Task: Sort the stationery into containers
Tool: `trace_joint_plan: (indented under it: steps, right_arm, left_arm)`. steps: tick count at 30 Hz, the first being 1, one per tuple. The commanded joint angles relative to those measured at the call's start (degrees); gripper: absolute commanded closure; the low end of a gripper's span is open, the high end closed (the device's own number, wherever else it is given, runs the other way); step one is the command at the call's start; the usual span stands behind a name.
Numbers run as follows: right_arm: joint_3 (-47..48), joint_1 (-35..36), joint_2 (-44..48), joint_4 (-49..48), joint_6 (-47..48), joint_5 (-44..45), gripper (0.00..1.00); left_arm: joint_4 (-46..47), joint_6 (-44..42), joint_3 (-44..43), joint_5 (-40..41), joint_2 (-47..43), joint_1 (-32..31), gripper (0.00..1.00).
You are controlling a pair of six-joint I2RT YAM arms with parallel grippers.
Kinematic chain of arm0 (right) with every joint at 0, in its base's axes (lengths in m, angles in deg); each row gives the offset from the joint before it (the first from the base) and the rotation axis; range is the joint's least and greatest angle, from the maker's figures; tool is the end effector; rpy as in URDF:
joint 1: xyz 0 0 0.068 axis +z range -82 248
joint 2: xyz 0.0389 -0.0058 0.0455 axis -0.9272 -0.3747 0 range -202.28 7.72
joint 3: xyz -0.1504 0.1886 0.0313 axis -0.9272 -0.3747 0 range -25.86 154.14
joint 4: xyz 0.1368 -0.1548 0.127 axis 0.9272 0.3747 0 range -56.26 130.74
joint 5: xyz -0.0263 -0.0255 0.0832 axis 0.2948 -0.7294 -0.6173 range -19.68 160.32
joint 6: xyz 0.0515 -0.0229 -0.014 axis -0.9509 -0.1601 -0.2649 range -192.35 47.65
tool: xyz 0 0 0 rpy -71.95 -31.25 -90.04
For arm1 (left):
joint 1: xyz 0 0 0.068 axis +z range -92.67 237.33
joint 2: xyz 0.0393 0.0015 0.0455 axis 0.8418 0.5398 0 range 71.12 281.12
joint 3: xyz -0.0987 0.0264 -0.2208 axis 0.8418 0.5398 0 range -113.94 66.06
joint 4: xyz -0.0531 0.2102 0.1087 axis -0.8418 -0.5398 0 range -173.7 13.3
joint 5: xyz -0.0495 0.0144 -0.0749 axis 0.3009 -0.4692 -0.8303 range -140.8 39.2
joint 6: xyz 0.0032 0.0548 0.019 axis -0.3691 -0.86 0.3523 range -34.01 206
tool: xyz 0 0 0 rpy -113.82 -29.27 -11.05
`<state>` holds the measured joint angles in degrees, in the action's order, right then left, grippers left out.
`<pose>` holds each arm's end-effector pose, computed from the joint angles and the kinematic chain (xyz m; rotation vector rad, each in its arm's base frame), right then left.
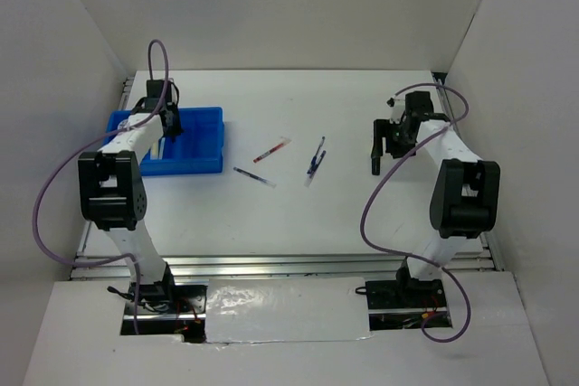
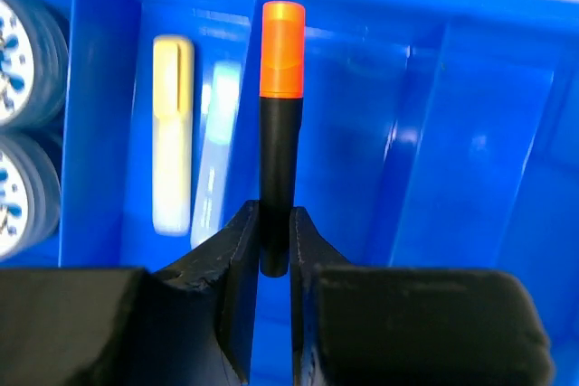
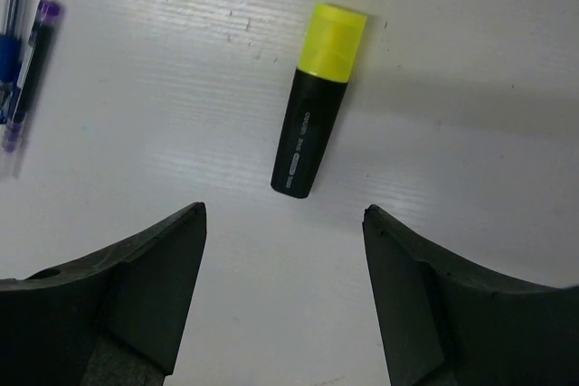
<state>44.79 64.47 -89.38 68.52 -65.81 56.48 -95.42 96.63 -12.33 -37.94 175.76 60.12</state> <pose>0.3316 -0.0104 0.1985 -0.1499 2.6071 0.2569 0.3871 0.0281 0.2128 -0.3816 2.3080 0.1965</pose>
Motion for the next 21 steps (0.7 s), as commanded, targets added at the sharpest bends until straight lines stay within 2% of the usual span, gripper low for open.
trace_joint_plan:
  steps: [1,7,8,10,13,18,19,21]
  right_arm:
    - [4.7,-0.8,-2.8,0.8,-3.2,-1.7,0.24]
    - [10.1,-1.0,-8.7,1.8,-5.1,-1.4,0.25]
    - [10.6,-0.6,-9.3,2.3,-5.5,-1.1,0.26]
    - [11.8,0.1,-11.1,2.7,-5.8,1.6,0.27]
    - [12.6,1.2,-13.1,2.7,-6.5,4.2,0.29]
    - [15.3,2.3,-16.6,4.0,-8.5,7.1,0.34]
    - [15.4,2.4,-17.0,4.1,-8.7,7.5,0.38]
    - [16.0,2.4,-17.9,4.1,-8.8,8.5,0.41]
  left_arm:
    - [-0.1,-0.8,-4.7,-1.2,3.5,0.7,0.82]
    - [-3.2,-0.3,-7.7,-4.2,5.7,2.0,0.56]
    - [-3.2,-0.3,-7.7,-4.2,5.5,2.0,0.47]
    - [-3.2,-0.5,-7.5,-4.2,5.0,2.0,0.39]
    - [-2.3,-0.9,-7.3,-4.2,4.3,2.0,0.35]
    - [-1.1,-1.6,-7.2,-8.2,1.5,2.0,0.36]
    - [-1.1,-1.8,-6.3,-9.1,0.5,2.0,0.37]
    - [1.0,-2.4,-5.0,-11.2,-4.0,1.7,0.37]
